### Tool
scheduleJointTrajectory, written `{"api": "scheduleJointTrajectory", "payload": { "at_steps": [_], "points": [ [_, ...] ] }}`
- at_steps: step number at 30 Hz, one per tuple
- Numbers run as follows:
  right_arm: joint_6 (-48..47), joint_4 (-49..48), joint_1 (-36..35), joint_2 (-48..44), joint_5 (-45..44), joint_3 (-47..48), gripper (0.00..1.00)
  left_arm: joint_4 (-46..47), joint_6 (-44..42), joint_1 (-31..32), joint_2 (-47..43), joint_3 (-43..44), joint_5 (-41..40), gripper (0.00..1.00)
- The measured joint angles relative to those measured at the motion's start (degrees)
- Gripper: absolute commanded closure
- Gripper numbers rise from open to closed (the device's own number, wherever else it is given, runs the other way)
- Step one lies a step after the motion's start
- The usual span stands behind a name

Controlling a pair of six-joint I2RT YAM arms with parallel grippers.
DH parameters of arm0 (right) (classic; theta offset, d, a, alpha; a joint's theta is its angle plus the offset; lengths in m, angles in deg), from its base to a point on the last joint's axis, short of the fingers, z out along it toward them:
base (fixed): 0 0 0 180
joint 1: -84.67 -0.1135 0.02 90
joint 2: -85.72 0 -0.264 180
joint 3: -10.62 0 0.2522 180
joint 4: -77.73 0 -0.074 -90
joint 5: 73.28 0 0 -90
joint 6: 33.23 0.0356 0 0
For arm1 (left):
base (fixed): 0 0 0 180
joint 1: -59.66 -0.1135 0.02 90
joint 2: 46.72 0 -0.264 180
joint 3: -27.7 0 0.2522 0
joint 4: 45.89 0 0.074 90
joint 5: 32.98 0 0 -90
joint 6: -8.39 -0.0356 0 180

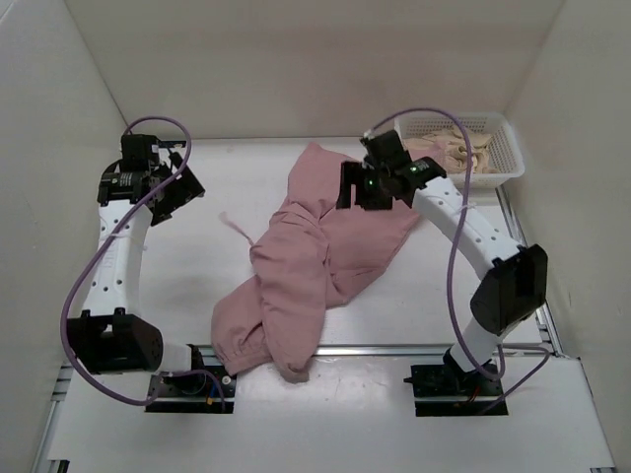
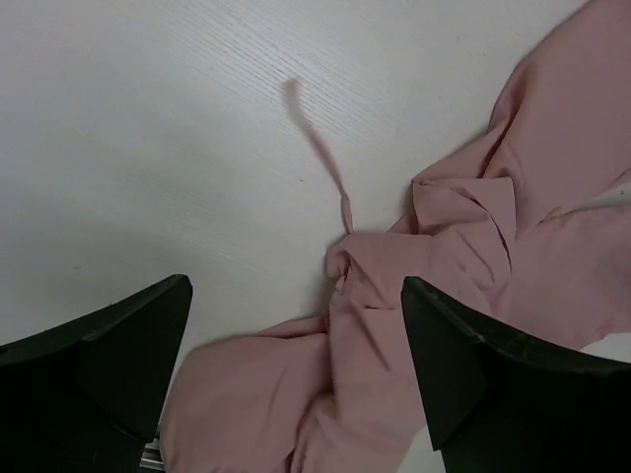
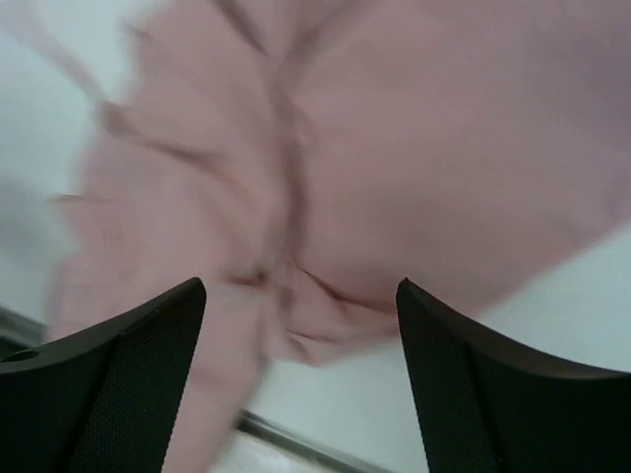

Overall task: Fold and stack the trousers
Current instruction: Move the trousers to the center of the board, then flatten the trousers out

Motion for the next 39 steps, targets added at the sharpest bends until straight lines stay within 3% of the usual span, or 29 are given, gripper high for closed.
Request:
{"api": "scheduleJointTrajectory", "payload": {
  "at_steps": [1, 2, 3, 4, 5, 6, 7, 9, 10, 12, 13, 14, 17, 20, 21, 24, 25, 26, 27, 28, 29, 30, 31, 35, 39],
  "points": [
    [0.2, 1.2, 0.9, 1.0, -0.9, -2.5, 0.24, -0.2, -0.3, 0.0, -0.4, 0.0, 0.1, 0.00],
    [0.1, 2.7, 1.7, 1.3, -1.7, -4.7, 0.44, -0.4, -0.7, 0.0, -1.0, 0.0, 0.2, 0.00],
    [-0.2, 4.2, 2.4, 0.7, -3.5, -6.8, 0.85, -0.5, -1.1, 0.0, -1.6, -0.2, 0.2, 0.05],
    [0.1, 5.1, 2.6, -1.0, -5.2, -8.8, 0.93, -0.4, -1.4, 0.1, -2.3, -0.7, 0.2, 0.08],
    [0.3, 5.5, 2.2, -2.8, -6.3, -10.1, 0.97, -0.3, -1.7, 0.1, -3.0, -1.5, 0.3, 0.26],
    [0.3, 5.7, 1.2, -5.1, -7.4, -11.4, 1.00, 0.5, -1.8, 0.1, -3.9, -3.2, 0.7, 0.32],
    [0.6, 5.4, -0.5, -8.1, -8.6, -12.9, 0.96, 0.9, -2.2, 0.1, -4.7, -5.1, 1.2, 0.34],
    [2.0, 5.2, -5.6, -14.6, -9.2, -16.2, 0.79, 1.4, -2.7, 0.1, -5.2, -9.5, 3.7, 0.31],
    [2.9, 4.9, -9.3, -17.5, -9.7, -18.0, 0.59, 2.7, -2.7, 0.4, -4.9, -12.9, 5.4, 0.21],
    [4.9, 4.4, -16.9, -20.3, -9.7, -20.7, 0.30, 3.6, -2.3, 1.4, -3.1, -16.4, 7.5, 0.11],
    [5.9, 4.0, -20.3, -20.5, -9.6, -21.9, 0.10, 4.0, -2.4, 2.1, -1.7, -17.4, 8.5, 0.05],
    [7.3, 3.8, -24.9, -19.8, -9.6, -22.9, 0.02, 4.2, -2.2, 3.4, 0.3, -17.9, 9.5, 0.01],
    [9.6, 3.6, -37.5, -13.2, -10.1, -23.6, 0.00, 5.9, -1.8, 7.7, 7.7, -16.4, 11.3, 0.01],
    [9.6, 4.1, -44.6, -7.5, -10.0, -22.3, 0.00, 7.1, -1.6, 12.0, 16.2, -11.6, 12.4, 0.01],
    [9.1, 4.3, -46.4, -5.4, -10.0, -21.1, 0.00, 7.8, -1.5, 13.3, 19.3, -9.4, 12.6, 0.04],
    [7.6, 3.5, -50.0, 0.3, -9.7, -16.8, 0.00, 9.4, -0.6, 16.2, 26.8, -4.2, 13.4, 0.33],
    [7.1, 2.8, -50.6, 2.1, -9.4, -15.4, 0.03, 9.8, -0.2, 17.1, 28.7, -2.9, 13.7, 0.44],
    [6.3, 2.0, -51.1, 3.9, -9.0, -14.2, 0.17, 9.9, -0.1, 17.8, 30.3, -1.9, 13.9, 0.68],
    [5.6, 1.6, -51.3, 5.6, -8.8, -13.1, 0.32, 10.0, 0.1, 18.4, 31.6, -1.2, 14.4, 0.81],
    [5.1, 1.1, -51.4, 7.4, -8.7, -12.2, 0.50, 10.2, 0.2, 18.8, 32.5, -0.9, 14.7, 0.90],
    [4.5, 0.6, -51.4, 8.6, -8.7, -11.9, 0.68, 10.0, 0.1, 19.0, 33.0, -0.7, 14.9, 0.90],
    [4.2, 0.4, -51.4, 10.1, -8.7, -11.8, 0.94, 9.9, 0.0, 19.1, 33.3, -0.6, 15.0, 0.90],
    [4.1, 0.5, -51.3, 11.1, -8.8, -11.8, 1.00, 9.8, -0.1, 19.1, 33.4, -0.5, 15.1, 0.90],
    [5.0, 0.9, -51.0, 12.8, -10.8, -12.0, 1.00, 9.5, 0.0, 19.0, 33.3, 0.5, 15.3, 0.90],
    [7.0, 2.3, -49.6, 8.6, -15.8, -15.8, 1.00, 8.9, 0.1, 18.6, 32.5, 2.5, 15.0, 0.90]
  ]
}}
